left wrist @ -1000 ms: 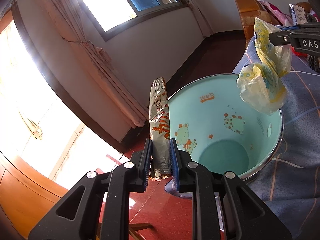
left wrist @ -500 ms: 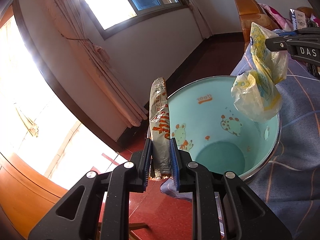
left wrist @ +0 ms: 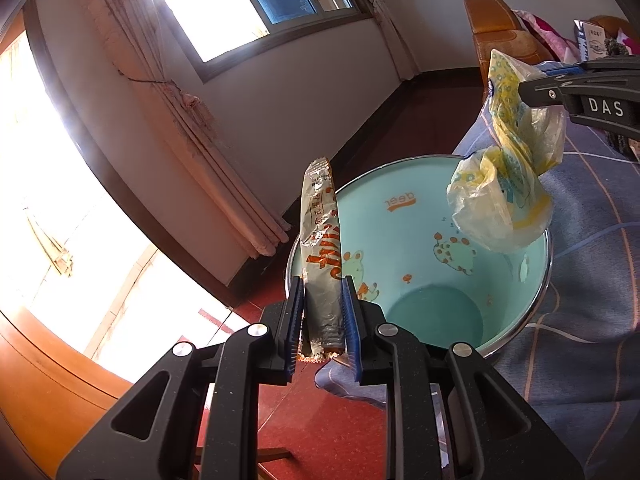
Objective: Collect trash
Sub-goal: 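Hold the wrapper over the bin with the left tool while the right tool brings the yellow bag over it, then open both tools to drop the wrapper and yellow bag into the bin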
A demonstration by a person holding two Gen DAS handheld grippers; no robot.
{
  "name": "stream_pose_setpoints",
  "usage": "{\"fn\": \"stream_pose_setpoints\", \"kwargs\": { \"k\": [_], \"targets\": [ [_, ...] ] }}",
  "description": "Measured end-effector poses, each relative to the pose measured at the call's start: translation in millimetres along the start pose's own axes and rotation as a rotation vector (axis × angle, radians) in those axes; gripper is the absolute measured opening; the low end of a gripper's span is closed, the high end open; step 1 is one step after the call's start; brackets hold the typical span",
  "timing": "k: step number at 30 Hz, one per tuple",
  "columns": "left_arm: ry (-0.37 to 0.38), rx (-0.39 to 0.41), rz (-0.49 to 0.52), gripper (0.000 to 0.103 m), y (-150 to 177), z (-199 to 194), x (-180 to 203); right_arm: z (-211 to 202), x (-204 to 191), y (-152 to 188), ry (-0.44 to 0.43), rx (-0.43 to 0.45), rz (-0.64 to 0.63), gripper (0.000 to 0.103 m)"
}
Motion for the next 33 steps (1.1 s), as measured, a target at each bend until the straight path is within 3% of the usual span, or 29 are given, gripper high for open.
{"fn": "stream_pose_setpoints", "kwargs": {
  "k": [1, 3, 5, 11, 15, 19, 23, 29, 33],
  "targets": [
    [0.003, 0.006, 0.000, 0.023, 0, -1, 1, 0, -1, 0, -0.011, -0.003, 0.002, 0.018],
    [-0.001, 0.019, -0.004, 0.048, -1, -3, 1, 0, -3, 0, -0.023, 0.000, -0.001, 0.024],
    [0.006, 0.023, -0.007, 0.050, -2, -4, 2, 0, -5, 0, -0.036, -0.002, 0.003, 0.035],
    [-0.008, 0.030, -0.024, 0.064, -5, -3, -2, -4, -2, 2, -0.031, 0.009, 0.029, 0.046],
    [-0.010, 0.029, -0.035, 0.072, -5, -3, -2, -10, 5, 3, -0.018, 0.010, 0.048, 0.049],
    [-0.011, 0.021, -0.053, 0.073, -3, -1, -2, -33, 23, 11, 0.018, 0.006, 0.069, 0.051],
    [0.043, 0.004, -0.080, 0.074, 0, -2, 6, -79, 55, 36, 0.092, -0.012, 0.092, 0.055],
    [0.090, 0.016, -0.039, 0.076, 1, -12, 36, -146, 115, 101, 0.254, -0.106, 0.160, 0.056],
    [0.134, 0.019, -0.021, 0.076, 2, -20, 53, -165, 146, 142, 0.323, -0.176, 0.203, 0.056]
  ]
}}
Point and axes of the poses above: each gripper's, at about its wrist camera, not at the fingertips, and z roughly the way its jaws point, x to its right, y to its underside, the point moved 2 cm from there along z, roughly the way its jaws point, and after that the axes turned 7 degrees about x, right-handed, at the moved point
